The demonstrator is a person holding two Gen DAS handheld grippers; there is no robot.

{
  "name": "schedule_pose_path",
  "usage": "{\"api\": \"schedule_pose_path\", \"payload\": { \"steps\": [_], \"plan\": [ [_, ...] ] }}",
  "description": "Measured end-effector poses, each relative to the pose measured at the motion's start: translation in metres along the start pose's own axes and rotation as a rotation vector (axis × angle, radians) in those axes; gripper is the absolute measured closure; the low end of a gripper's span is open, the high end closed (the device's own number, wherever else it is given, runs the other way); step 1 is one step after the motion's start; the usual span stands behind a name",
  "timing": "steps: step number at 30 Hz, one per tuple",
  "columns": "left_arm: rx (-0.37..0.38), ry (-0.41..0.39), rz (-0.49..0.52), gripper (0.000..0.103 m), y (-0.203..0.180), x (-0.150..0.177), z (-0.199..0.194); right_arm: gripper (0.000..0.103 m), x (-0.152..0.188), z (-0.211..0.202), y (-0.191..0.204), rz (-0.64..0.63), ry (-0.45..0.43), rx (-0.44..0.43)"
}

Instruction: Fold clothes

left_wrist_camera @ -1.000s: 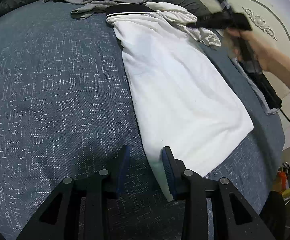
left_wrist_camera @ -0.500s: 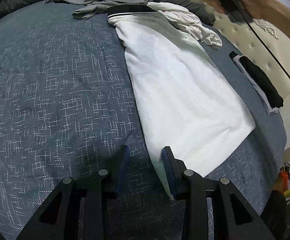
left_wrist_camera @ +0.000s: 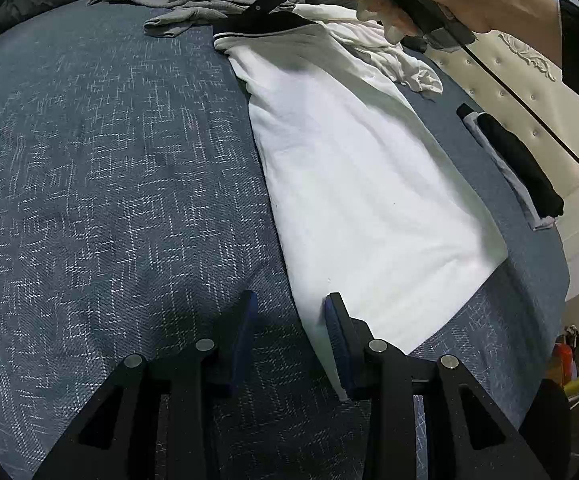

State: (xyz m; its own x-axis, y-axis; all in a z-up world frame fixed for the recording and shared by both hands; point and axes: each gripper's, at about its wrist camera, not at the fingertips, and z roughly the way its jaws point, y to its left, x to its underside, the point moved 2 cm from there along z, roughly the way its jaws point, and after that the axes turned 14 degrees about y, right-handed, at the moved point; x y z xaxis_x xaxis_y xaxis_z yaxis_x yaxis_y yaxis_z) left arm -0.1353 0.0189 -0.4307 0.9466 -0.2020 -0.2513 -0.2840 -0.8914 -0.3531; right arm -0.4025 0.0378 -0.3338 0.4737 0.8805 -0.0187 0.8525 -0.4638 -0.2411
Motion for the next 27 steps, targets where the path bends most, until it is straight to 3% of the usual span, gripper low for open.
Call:
{"api": "schedule_pose_path", "payload": {
  "steps": [4,11,16,21,24,27],
  "plan": [
    [0.000,0.000,-0.001,0.065,0.000,-0.001,0.001,0.099,0.005,-0.006,-0.005,0.020,-0.024,0.018],
    [-0.011,0.001,0.006,0.065,-0.001,0.001,0.002,0.100,0.006,-0.024,-0.052,0.232,-0.109,0.018],
    [-0.013,0.002,0.006,0.065,-0.002,0.000,0.003,0.100,-0.002,-0.011,-0.073,0.338,-0.085,0.058],
    [-0.011,0.004,0.005,0.064,-0.002,-0.001,0.004,0.099,-0.006,0.007,-0.068,0.373,-0.045,0.014],
    [-0.011,0.004,0.005,0.063,-0.002,-0.001,0.004,0.098,-0.008,0.013,-0.068,0.397,-0.050,0.000],
    [-0.007,0.005,0.004,0.063,-0.002,-0.001,0.004,0.088,-0.001,0.001,-0.076,0.431,-0.114,-0.020]
  ]
}}
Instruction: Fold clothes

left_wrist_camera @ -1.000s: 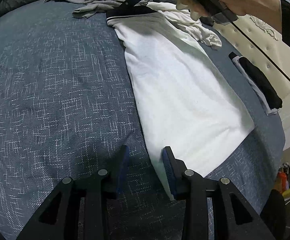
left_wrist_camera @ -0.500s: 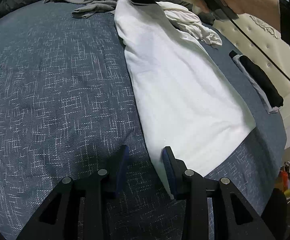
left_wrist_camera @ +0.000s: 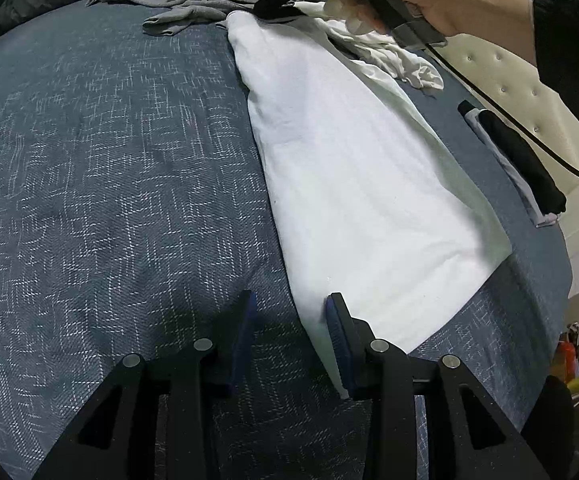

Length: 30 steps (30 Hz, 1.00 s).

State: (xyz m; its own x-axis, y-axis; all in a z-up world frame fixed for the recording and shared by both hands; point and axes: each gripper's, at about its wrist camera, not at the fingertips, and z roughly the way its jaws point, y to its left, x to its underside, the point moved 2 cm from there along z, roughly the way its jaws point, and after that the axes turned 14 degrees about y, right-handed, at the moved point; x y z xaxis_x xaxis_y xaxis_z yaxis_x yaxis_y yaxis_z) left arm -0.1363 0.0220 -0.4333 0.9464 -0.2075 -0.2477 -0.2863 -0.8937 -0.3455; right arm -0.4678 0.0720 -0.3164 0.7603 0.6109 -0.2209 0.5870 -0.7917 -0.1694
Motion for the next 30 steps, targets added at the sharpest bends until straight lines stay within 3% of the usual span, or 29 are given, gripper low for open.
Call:
{"api": "schedule_pose_path", "payload": {
  "steps": [3,7,14,21,23,25,27,30],
  "plan": [
    [0.004,0.003,0.003,0.063,0.002,-0.001,0.000,0.073,0.009,-0.027,-0.023,0.050,-0.077,-0.055],
    [0.004,0.001,0.001,0.063,0.002,0.000,0.000,0.073,0.040,-0.047,-0.060,0.102,-0.099,-0.128],
    [-0.005,0.000,0.007,0.063,0.004,0.002,-0.001,0.073,0.096,-0.015,-0.066,0.056,0.005,-0.205],
    [-0.012,0.001,0.009,0.061,0.006,0.003,-0.001,0.073,0.117,0.013,-0.067,0.046,0.067,-0.213],
    [-0.012,0.001,0.010,0.061,0.007,0.003,-0.001,0.076,0.119,0.017,-0.070,0.055,0.075,-0.207],
    [-0.012,0.000,0.011,0.061,0.008,0.003,-0.002,0.094,0.121,0.020,-0.073,0.064,0.079,-0.202],
    [-0.012,0.000,0.011,0.061,0.009,0.004,-0.003,0.102,0.121,0.019,-0.074,0.071,0.061,-0.199],
    [-0.013,0.000,0.013,0.061,0.007,0.003,-0.002,0.103,0.119,0.015,-0.077,0.082,0.033,-0.183]
  ]
}}
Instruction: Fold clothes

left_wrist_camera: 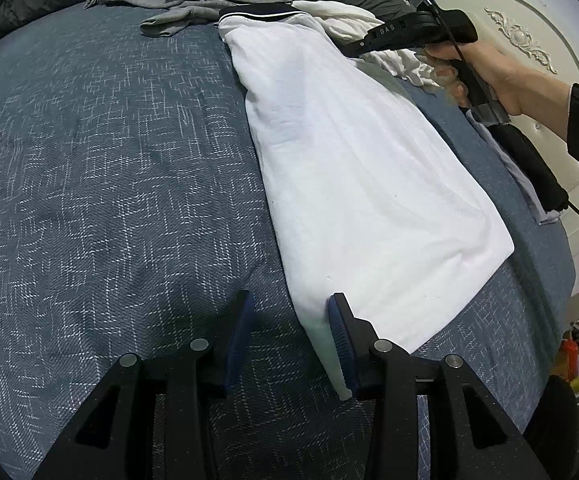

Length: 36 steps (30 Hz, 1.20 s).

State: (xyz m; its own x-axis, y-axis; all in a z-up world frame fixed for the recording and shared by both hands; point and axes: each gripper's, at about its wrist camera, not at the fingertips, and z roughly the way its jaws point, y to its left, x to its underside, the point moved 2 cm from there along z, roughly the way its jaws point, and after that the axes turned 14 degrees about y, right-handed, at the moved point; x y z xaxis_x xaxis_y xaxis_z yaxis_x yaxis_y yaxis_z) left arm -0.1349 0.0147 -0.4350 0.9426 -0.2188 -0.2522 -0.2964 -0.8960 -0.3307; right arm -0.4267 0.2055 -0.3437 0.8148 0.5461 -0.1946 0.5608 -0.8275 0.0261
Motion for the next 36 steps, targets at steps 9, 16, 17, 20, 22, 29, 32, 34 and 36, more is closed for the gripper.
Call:
{"api": "schedule_pose_path", "payload": {
  "steps": [9,16,17,20,22,29,32,34,36],
  "plan": [
    [0.000,0.000,0.002,0.060,0.000,0.000,-0.001,0.092,-0.006,0.004,-0.008,0.052,0.028,-0.029],
    [-0.002,-0.001,0.002,0.060,0.003,0.002,-0.002,0.082,-0.001,0.020,-0.001,0.022,0.069,-0.031],
    [-0.001,0.000,0.002,0.060,0.003,0.002,-0.002,0.088,0.000,0.022,0.000,0.012,0.073,-0.027],
    [0.001,0.000,0.001,0.060,0.004,0.003,-0.003,0.101,0.000,0.022,-0.001,0.012,0.056,-0.007],
    [0.001,0.000,0.001,0.060,0.005,0.004,-0.003,0.102,-0.001,0.016,-0.006,0.036,0.026,0.010],
    [0.000,0.000,0.003,0.060,0.003,0.003,-0.003,0.102,-0.006,0.006,-0.024,0.106,-0.032,0.098],
    [-0.002,-0.002,0.006,0.060,0.000,0.003,-0.002,0.102,-0.010,0.009,-0.028,0.119,-0.028,0.149],
    [-0.004,-0.003,0.007,0.060,0.000,0.004,-0.002,0.102,-0.012,0.015,-0.027,0.133,-0.018,0.184],
    [-0.005,-0.003,0.009,0.060,-0.001,0.005,-0.002,0.102,-0.013,0.020,-0.029,0.143,-0.016,0.209]
  ]
}}
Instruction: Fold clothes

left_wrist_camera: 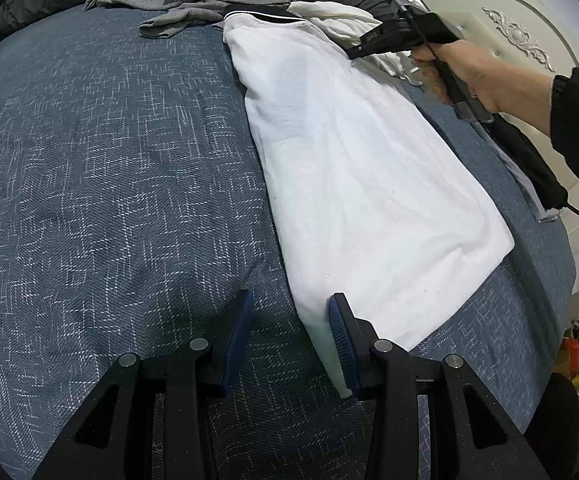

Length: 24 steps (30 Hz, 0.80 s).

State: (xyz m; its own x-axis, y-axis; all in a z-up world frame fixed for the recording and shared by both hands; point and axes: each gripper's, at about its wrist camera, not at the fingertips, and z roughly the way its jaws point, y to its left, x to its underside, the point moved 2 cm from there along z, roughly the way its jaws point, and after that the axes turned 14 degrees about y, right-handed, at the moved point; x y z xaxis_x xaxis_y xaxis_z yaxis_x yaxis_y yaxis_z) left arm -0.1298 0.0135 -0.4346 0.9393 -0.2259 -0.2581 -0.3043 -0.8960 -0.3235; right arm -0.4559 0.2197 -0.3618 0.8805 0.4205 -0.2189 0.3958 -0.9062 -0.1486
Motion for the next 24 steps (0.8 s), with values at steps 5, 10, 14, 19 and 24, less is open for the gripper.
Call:
{"api": "schedule_pose_path", "payload": {
  "steps": [5,10,14,19,24],
  "plan": [
    [0.000,0.000,-0.001,0.060,-0.006,0.005,0.000,0.103,-0.003,0.011,0.001,0.022,-0.007,0.065],
    [0.002,0.003,-0.002,0.060,-0.003,0.000,0.001,0.103,-0.004,0.010,-0.004,0.025,0.003,0.076],
    [0.003,0.004,-0.002,0.060,-0.001,-0.004,0.001,0.102,0.007,-0.010,-0.023,0.077,-0.045,-0.006],
    [0.000,0.005,-0.005,0.060,-0.001,-0.012,0.002,0.073,0.038,-0.032,-0.045,0.142,-0.071,-0.149],
    [-0.003,0.003,-0.012,0.058,-0.004,-0.015,0.005,0.073,0.066,-0.030,-0.044,0.153,-0.039,-0.240]
  ]
}}
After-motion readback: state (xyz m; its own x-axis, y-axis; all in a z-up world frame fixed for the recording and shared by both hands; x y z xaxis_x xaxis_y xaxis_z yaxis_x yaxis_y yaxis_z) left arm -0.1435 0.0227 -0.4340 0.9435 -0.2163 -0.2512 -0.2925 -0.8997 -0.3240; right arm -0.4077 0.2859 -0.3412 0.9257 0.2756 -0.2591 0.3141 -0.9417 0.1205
